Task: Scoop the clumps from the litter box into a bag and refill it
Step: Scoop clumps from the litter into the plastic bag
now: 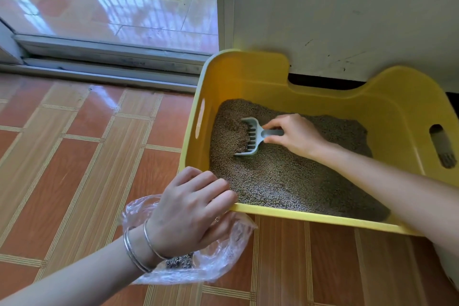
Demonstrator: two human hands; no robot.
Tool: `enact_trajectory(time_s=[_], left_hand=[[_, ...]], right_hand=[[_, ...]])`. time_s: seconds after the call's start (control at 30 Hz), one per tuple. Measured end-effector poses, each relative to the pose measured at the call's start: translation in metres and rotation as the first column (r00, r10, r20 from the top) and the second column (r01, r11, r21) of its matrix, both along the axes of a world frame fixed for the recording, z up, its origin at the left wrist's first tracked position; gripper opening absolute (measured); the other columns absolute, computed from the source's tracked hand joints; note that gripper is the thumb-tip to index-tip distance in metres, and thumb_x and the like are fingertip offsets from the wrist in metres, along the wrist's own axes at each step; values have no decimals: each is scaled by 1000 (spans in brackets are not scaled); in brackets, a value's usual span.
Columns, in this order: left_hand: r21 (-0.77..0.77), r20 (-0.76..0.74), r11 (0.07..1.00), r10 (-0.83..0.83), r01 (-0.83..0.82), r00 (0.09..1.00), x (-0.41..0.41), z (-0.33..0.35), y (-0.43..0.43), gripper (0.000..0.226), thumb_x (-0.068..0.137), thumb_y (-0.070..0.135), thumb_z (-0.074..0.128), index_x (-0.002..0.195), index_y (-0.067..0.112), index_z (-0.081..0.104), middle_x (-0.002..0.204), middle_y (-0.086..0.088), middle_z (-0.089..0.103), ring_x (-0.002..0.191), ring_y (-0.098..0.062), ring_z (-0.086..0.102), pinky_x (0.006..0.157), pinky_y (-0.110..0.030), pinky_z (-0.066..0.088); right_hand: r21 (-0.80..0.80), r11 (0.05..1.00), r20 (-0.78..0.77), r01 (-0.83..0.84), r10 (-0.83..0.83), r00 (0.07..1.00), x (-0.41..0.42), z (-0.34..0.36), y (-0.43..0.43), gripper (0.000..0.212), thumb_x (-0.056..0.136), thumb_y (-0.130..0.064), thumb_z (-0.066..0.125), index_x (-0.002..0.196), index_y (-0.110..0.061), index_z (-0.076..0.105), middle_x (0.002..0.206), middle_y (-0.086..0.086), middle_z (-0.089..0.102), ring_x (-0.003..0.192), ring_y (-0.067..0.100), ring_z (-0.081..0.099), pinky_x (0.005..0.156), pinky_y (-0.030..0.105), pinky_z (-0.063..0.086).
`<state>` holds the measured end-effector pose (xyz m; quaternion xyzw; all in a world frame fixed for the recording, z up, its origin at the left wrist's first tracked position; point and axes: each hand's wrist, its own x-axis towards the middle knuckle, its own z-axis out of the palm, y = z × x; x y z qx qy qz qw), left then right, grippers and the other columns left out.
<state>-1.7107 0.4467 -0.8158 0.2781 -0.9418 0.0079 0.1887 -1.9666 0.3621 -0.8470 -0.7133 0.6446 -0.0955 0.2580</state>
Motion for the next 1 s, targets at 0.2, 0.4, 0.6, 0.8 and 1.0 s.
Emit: enact_trajectory(time_s=[0.2, 0.4, 0.6, 0.8, 1.0], left_hand=[[8, 13, 1000, 1, -1, 1000, 0, -1, 0, 32, 93, 31, 43, 78, 15, 65, 75, 2, 60, 67, -22, 56, 65, -34, 40], [40, 68, 999, -3, 0, 998, 1, 2, -1, 34, 95, 33, 40, 80, 16, 65, 76, 3, 59, 68, -21, 55, 67, -33, 40], [35, 83, 999, 33, -36, 996, 3, 4, 2, 34, 95, 32, 39, 79, 15, 63, 75, 2, 56, 68, -22, 52, 67, -35, 40], [10, 88, 999, 36, -37, 995, 2, 6, 4, 31, 94, 33, 40, 79, 16, 60, 75, 3, 54, 67, -21, 50, 67, -33, 37], [9, 60, 1000, 29, -30, 998, 2, 4, 4, 35, 96, 35, 35, 82, 17, 62, 77, 5, 56, 67, -19, 51, 67, -33, 38]], right_hand=[[-62, 996, -9, 69, -70, 998, -2, -19, 1, 35, 82, -25, 67, 116, -16, 63, 108, 4, 67, 97, 19, 52, 78, 31, 35], [-55, 994, 71, 96, -92, 993, -2, -16, 9, 32, 83, -23, 66, 114, -17, 64, 106, 2, 66, 91, 11, 47, 76, 29, 33], [-69, 988, 161, 138, -125, 979, -9, 8, 22, 29, 84, -21, 66, 112, -16, 66, 113, 1, 66, 105, 18, 54, 89, 33, 39], [-131, 971, 107, 201, -187, 976, -29, 34, 45, 30, 83, -24, 67, 112, -18, 66, 113, -1, 66, 105, 16, 54, 86, 29, 38], [-125, 968, 51, 216, -211, 976, -43, 45, 68, 28, 82, -24, 68, 109, -20, 68, 107, -3, 67, 100, 15, 56, 87, 36, 44]])
